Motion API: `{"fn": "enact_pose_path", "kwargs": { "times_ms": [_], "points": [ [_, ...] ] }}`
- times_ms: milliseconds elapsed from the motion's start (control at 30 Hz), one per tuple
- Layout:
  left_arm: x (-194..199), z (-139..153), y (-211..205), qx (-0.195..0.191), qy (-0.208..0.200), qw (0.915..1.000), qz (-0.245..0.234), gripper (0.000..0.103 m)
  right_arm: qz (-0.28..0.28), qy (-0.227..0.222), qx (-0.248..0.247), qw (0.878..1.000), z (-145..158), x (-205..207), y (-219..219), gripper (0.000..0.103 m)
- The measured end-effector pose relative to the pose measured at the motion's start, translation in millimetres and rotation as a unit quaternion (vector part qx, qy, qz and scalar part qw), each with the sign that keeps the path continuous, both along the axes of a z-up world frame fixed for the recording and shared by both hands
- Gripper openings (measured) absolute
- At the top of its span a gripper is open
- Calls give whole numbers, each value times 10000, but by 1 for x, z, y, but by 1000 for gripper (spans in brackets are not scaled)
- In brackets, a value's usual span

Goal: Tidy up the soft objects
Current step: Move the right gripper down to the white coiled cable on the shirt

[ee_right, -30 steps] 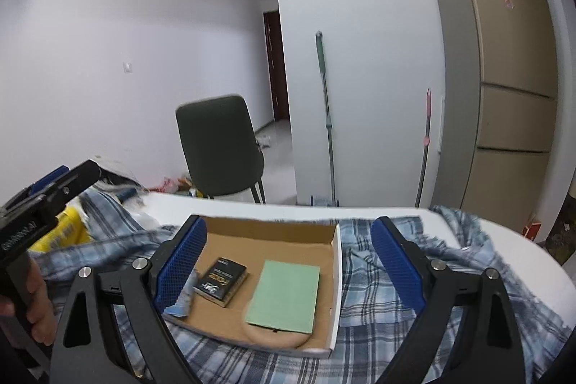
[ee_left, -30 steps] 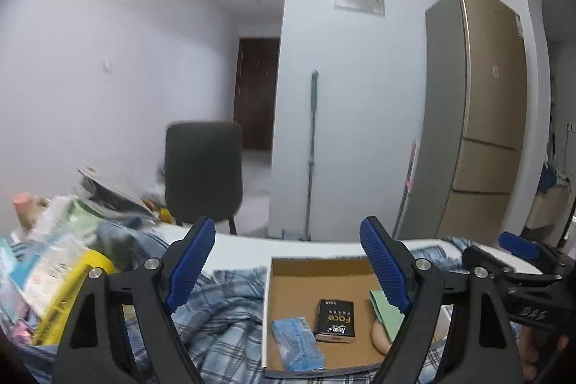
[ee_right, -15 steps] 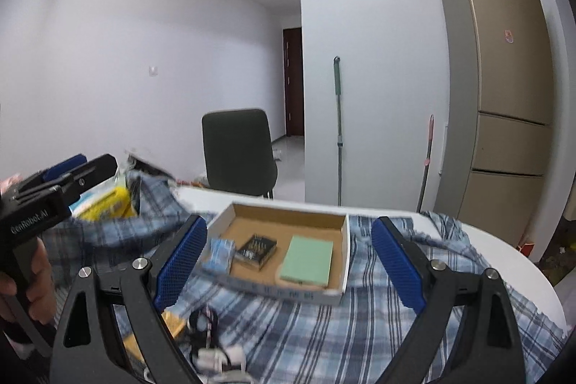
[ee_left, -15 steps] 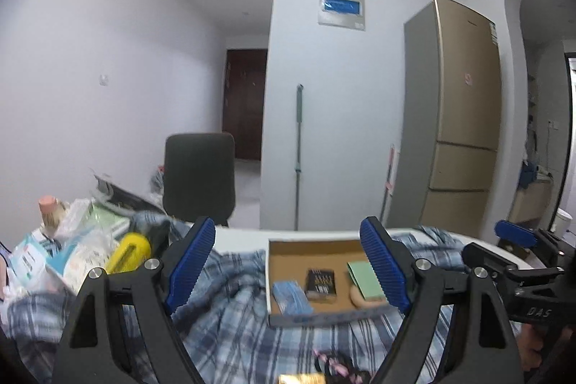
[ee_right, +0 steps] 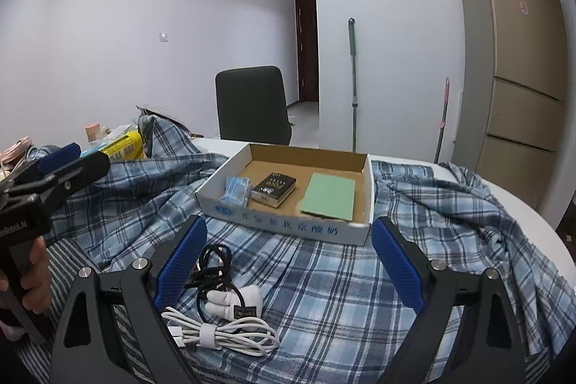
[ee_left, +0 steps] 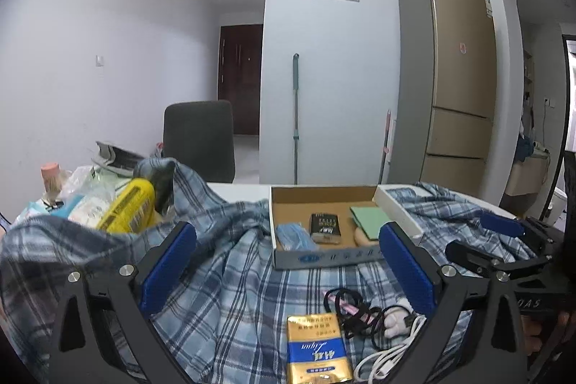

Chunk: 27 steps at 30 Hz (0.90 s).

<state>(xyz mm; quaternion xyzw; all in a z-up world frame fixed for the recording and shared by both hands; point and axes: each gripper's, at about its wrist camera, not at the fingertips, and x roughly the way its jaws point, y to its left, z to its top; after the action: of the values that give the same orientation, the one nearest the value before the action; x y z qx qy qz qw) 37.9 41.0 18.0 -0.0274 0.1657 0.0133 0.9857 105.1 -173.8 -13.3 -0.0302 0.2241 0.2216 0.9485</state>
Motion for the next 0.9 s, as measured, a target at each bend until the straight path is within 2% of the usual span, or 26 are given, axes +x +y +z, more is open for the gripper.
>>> {"fn": "enact_pose_path", "kwargs": {
  "times_ms": [133, 300, 367, 433, 533, 567, 633, 700, 767, 900],
  "points": [
    [7, -13, 4, 43, 147, 9999, 55, 103, 35, 122, -57, 9999, -7, 3, 1, 92],
    [10, -19, 16, -250, 259, 9993, 51, 103, 167, 298, -137, 9993, -15, 6, 4, 92],
    [10, -20, 18, -287, 294, 9991, 80, 103, 88, 434, -351, 9984, -18, 10, 8, 92],
    [9, -19, 18, -300, 289, 9991, 72, 103, 55, 714, -525, 9960, -24, 17, 10, 92],
    [8, -19, 15, -241, 232, 9994, 26, 103, 202, 1347, -251, 9904, -32, 30, 0, 85],
    [7, -19, 13, -209, 235, 9995, -13, 103, 270, 1574, -199, 9870, -34, 35, -3, 80],
    [7, -20, 9, -136, 253, 9995, -87, 103, 410, 1982, -248, 9790, -37, 42, -6, 78],
    [6, -20, 6, -69, 242, 9996, -109, 103, 791, 2277, -276, 9701, -37, 44, -11, 72],
    [6, -19, 4, -55, 244, 9996, -148, 103, 1107, 2323, -288, 9659, -35, 40, -11, 70],
    [7, -20, 4, -81, 308, 9994, -166, 103, 1499, 2202, -741, 9610, -37, 26, -2, 68]
  ]
}}
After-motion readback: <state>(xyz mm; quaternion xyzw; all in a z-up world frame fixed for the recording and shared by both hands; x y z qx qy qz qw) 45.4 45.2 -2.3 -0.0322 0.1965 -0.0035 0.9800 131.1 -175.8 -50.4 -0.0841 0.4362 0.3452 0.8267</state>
